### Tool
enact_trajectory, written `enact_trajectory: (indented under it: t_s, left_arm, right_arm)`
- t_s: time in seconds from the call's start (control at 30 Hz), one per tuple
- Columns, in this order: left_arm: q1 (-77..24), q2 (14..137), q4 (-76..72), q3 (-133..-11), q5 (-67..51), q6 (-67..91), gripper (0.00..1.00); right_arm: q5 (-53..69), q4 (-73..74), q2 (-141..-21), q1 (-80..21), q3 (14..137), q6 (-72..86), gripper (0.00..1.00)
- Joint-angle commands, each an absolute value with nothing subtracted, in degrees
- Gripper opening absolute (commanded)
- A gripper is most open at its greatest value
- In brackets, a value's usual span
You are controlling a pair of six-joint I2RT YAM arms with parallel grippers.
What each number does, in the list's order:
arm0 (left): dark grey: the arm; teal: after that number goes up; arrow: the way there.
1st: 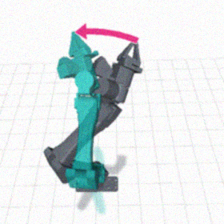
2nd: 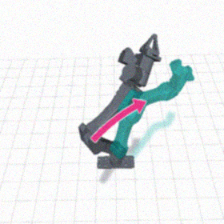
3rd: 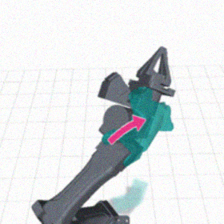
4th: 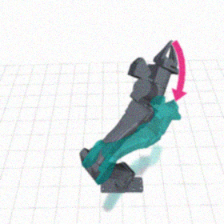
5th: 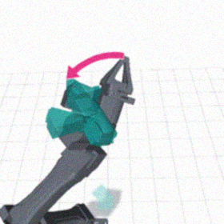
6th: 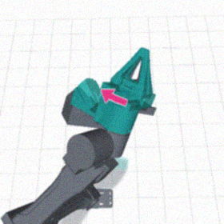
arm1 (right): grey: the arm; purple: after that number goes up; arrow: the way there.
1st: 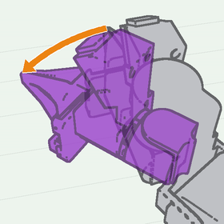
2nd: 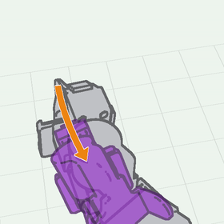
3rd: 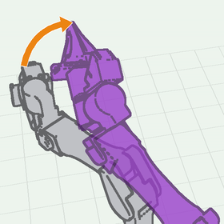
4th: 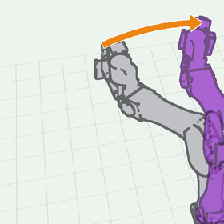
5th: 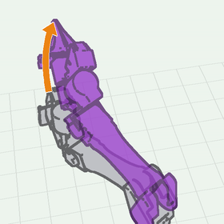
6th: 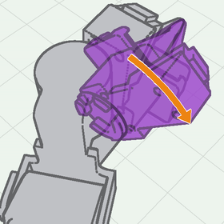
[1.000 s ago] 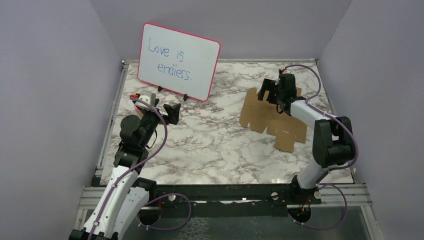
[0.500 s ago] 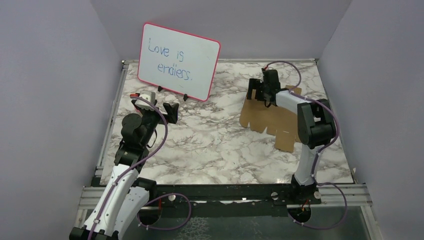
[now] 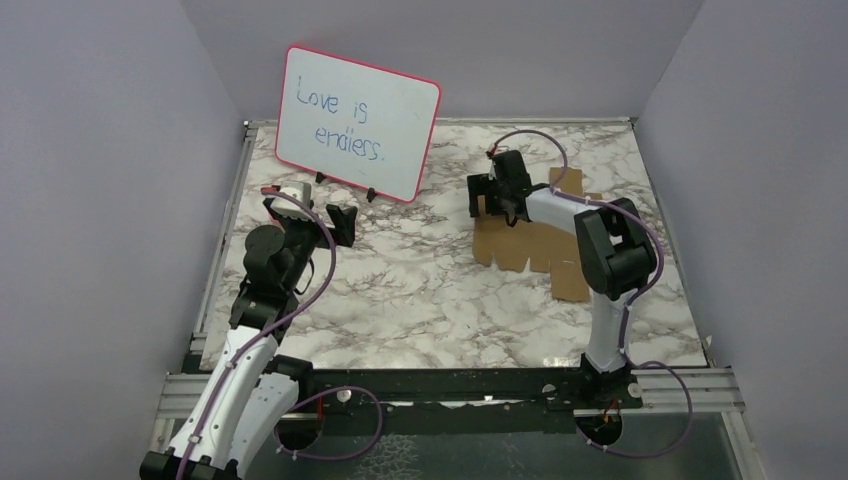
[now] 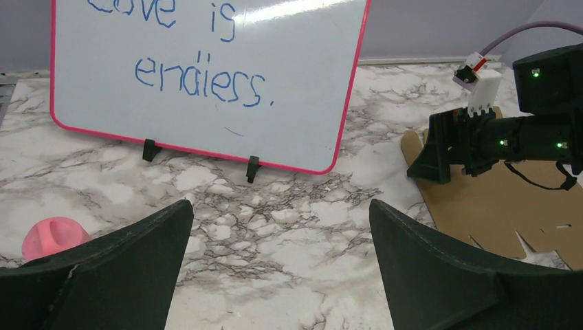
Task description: Fold the paper box
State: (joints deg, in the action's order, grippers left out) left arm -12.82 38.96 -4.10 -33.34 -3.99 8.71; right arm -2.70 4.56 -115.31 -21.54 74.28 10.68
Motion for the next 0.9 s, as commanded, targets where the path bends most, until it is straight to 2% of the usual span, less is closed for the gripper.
enact_trajectory:
  t_s: [0.0, 0.37, 0.57, 0.7, 0.87]
  left_arm:
    - [-12.62, 39.39, -4.81, -35.42, -2.59, 8.45, 0.99]
    - [-12.55, 42.40, -5.32, -35.59, -3.41, 9.20, 0.99]
    - [-12.06, 44.71, -5.17, -35.94, -3.41, 9.94, 0.99]
    - [-11.64, 45.60, -4.87, -36.39, -4.35, 9.86, 0.99]
    - [-11.60, 46.45, -3.64, -37.16, -6.05, 8.79, 0.99]
  right_arm:
    - [-0.27, 8.27, -111.79, -25.49, 69.05, 8.96, 0.99]
    - [9.26, 13.79, -99.76, -33.92, 58.46, 6.96, 0.99]
    - [12.92, 14.22, -93.54, -34.42, 56.82, 7.60, 1.00]
    - [10.15, 11.92, -90.82, -32.29, 60.76, 6.60, 1.00]
    - [4.67, 7.86, -94.81, -24.16, 64.99, 9.60, 1.00]
